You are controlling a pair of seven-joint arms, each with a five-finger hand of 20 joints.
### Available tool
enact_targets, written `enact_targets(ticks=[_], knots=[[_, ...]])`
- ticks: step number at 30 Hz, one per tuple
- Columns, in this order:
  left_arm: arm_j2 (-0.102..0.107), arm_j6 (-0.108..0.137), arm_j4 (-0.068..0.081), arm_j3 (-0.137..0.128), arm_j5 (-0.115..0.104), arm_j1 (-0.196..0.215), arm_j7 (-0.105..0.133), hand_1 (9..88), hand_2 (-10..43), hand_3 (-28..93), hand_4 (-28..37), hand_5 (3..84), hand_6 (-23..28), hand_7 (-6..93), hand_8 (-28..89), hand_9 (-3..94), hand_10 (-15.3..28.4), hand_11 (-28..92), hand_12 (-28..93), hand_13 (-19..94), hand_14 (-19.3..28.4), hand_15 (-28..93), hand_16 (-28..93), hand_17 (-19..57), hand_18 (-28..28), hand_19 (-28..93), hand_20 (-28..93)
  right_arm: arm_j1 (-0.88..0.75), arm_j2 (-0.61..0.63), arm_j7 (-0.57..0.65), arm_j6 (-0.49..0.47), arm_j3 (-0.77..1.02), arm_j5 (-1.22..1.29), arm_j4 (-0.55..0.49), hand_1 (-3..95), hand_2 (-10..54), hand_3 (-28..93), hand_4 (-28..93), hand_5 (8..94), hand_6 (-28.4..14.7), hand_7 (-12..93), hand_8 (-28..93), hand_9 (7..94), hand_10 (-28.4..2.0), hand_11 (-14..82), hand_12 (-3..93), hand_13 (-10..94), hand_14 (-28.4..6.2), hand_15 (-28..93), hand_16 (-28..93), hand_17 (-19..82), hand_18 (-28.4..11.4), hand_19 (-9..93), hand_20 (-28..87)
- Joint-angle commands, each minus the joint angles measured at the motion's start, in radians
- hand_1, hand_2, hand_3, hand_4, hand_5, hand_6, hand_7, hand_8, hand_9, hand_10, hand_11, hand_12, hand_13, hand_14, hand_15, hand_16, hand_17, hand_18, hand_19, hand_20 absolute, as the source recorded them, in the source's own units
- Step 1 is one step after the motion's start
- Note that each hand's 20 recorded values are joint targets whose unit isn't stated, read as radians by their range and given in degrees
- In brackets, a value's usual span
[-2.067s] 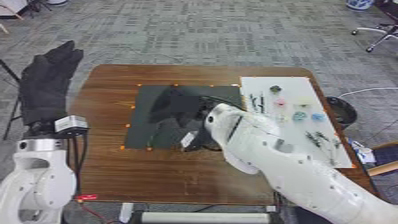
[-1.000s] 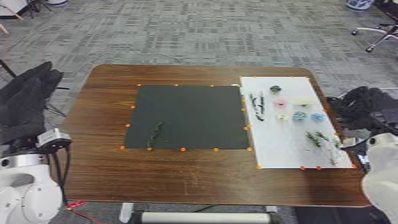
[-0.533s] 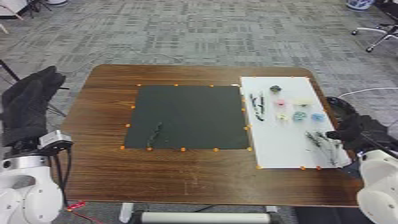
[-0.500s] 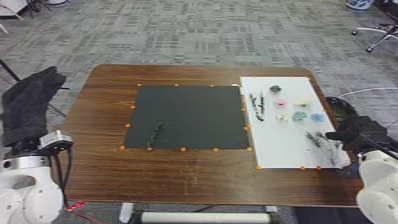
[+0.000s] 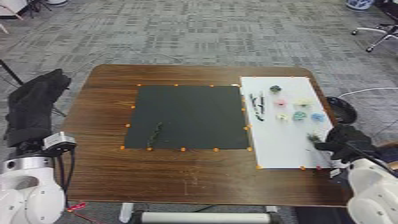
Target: Arrange flowers
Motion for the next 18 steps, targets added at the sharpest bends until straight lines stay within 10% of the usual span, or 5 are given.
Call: enact_targets(ticks=[1, 6, 18], knots=[[-0.009, -0.019, -0.01, 0.0, 0.004, 0.007, -0.011, 32.7, 0.4, 67, -21.1, 56.1, -2.7, 17.8, -10, 49.1, 13.9, 22, 11, 36, 17.2, 23, 1, 2.2, 15.2, 20, 20, -0.005, -0.008, 0.029, 0.011, -0.02, -0.022, 0.014, 54.3, -9.5, 48, -10, 66.4, -2.3, 26, 25, 81.3, -11.5, 38.9, 33.9, 91, -2.3, 53, 34, 60, -13.4, 93, 44], [-0.007, -0.02, -0.009, 0.002, 0.001, 0.001, -0.014, 32.6, 0.5, 67, -21.3, 55.9, -2.5, 17.7, -10, 49.1, 13.9, 22, 11, 36, 17.2, 23, 1, 2.2, 15.2, 20, 20, 0.004, -0.002, 0.027, 0.045, -0.032, -0.012, 0.019, 60.6, -9.5, 51, -11, 66.3, -1.9, 29, 26, 84.3, -10.0, 32.4, 44.9, 93, -1.4, 53, 34, 62, -12.2, 93, 43], [0.031, -0.01, 0.008, -0.04, -0.012, 0.007, -0.02, 31.6, 0.8, 68, -21.6, 55.3, -1.4, 17.3, -9, 49.0, 14.0, 22, 11, 36, 17.3, 23, 1, 2.1, 15.2, 20, 20, 0.119, 0.079, 0.0, 0.09, 0.008, 0.116, -0.09, 57.2, -3.1, 54, -11, 70.2, -2.9, 32, 24, 86.9, -11.2, 38.7, 31.1, 94, -1.2, 56, 30, 66, -11.4, 93, 43]])
